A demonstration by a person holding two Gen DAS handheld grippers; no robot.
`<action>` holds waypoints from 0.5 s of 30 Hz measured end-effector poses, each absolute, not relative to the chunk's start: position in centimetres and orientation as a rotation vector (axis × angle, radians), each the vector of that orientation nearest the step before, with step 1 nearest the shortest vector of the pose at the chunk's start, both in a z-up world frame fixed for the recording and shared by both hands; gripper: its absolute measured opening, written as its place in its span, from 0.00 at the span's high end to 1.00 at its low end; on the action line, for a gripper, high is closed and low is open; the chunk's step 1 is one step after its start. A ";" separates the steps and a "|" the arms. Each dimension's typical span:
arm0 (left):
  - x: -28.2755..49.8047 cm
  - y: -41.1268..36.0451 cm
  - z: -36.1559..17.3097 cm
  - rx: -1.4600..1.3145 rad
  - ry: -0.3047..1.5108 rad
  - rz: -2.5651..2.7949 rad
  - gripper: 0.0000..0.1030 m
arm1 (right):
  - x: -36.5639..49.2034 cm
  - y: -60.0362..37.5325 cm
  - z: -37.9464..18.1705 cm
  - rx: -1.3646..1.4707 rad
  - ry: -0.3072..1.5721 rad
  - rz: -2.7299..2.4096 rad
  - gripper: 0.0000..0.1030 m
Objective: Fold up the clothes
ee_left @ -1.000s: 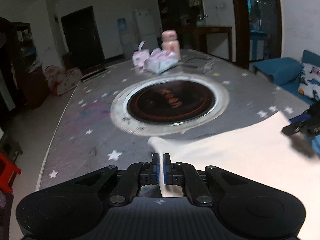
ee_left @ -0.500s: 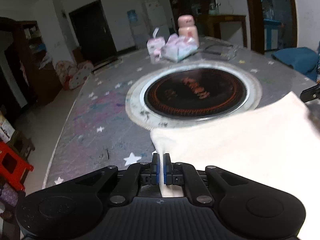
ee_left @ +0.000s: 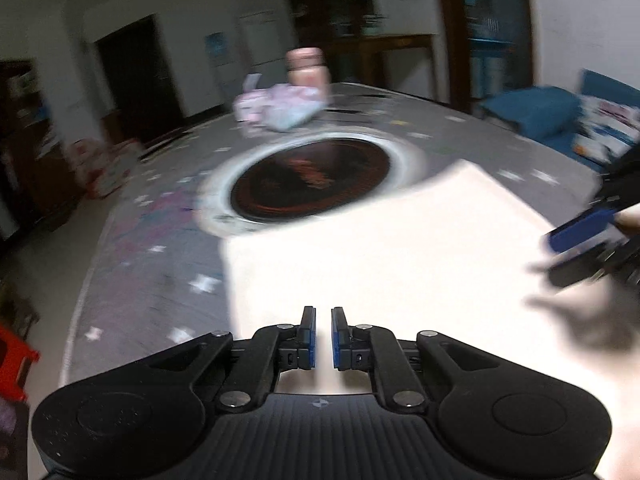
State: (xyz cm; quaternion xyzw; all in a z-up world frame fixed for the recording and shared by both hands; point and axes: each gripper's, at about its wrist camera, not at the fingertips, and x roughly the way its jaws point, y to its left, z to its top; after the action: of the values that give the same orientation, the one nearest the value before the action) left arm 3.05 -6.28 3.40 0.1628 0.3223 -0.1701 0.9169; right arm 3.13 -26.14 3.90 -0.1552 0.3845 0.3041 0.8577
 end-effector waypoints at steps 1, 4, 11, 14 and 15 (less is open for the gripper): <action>2.0 -6.7 3.2 0.345 0.667 -0.376 0.90 | 2.0 -25.4 3.7 -0.341 0.813 0.676 0.74; -0.4 -7.2 2.5 0.359 0.674 -0.431 0.90 | -0.4 -24.0 3.2 -0.384 0.805 0.733 0.74; -3.2 -6.1 1.7 0.378 0.651 -0.399 0.85 | -5.0 -21.6 2.3 -0.483 0.756 0.808 0.75; -3.6 -5.9 1.6 0.373 0.638 -0.386 0.84 | -5.4 -21.9 2.9 -0.471 0.741 0.797 0.74; -3.7 -6.0 1.5 0.382 0.630 -0.384 0.84 | -5.5 -22.0 3.1 -0.466 0.736 0.793 0.74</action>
State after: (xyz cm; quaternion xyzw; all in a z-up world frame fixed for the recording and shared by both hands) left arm -3.71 -6.03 1.50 0.1857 0.3062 -0.1866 0.9148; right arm -5.54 -22.05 3.15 -0.2199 0.3470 0.3738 0.8316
